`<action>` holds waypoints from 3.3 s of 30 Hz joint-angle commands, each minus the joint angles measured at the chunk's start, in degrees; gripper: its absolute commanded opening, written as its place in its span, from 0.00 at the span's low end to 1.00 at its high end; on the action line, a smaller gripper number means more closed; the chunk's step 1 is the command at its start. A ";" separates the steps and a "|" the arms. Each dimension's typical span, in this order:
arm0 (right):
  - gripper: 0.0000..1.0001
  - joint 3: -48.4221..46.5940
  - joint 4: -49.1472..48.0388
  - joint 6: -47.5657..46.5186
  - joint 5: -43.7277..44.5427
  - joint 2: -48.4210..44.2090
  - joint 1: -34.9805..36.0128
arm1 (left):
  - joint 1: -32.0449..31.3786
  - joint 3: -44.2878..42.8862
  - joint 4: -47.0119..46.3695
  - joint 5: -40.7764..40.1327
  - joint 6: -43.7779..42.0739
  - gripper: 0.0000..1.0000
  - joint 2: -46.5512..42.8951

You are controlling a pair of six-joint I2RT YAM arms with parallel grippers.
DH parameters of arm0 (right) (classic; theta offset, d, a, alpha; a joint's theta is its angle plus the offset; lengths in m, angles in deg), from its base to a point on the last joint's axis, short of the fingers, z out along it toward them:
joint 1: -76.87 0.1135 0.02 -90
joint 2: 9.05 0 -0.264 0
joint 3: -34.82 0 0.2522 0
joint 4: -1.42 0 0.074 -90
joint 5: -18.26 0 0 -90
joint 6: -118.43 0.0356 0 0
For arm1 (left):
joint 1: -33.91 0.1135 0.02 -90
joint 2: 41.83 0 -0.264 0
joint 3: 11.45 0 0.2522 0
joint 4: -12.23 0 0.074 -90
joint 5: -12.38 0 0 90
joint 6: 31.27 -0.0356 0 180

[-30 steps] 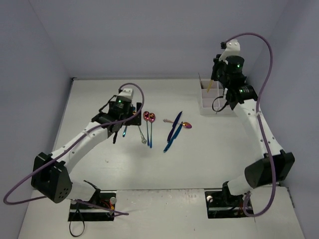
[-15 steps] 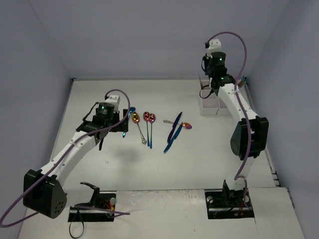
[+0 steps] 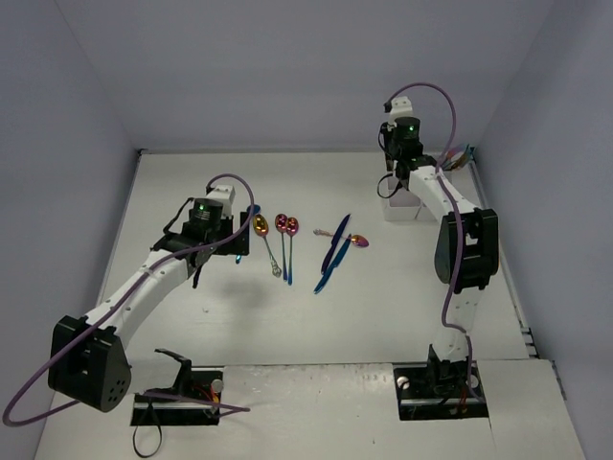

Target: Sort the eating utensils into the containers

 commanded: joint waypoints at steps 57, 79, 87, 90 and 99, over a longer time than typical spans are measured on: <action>0.83 46.80 25.72 28.35 -10.17 -78.84 -0.22 | -25.18 -47.26 4.49 -3.54 7.38 0.54 53.78; 0.85 46.01 25.63 27.53 -10.90 -74.07 -0.30 | -25.74 -47.98 3.09 -3.02 8.40 0.15 58.26; 0.88 44.51 25.63 27.58 -14.29 -70.87 -0.22 | -25.52 -43.62 1.59 -3.63 6.29 0.00 53.09; 0.89 43.01 25.64 28.64 -15.64 -69.16 -0.22 | -25.65 -38.78 -1.41 -3.78 5.49 0.00 46.22; 0.92 35.04 25.55 31.77 -25.56 -60.37 -0.22 | -26.04 -26.72 -13.95 0.47 3.36 0.00 29.62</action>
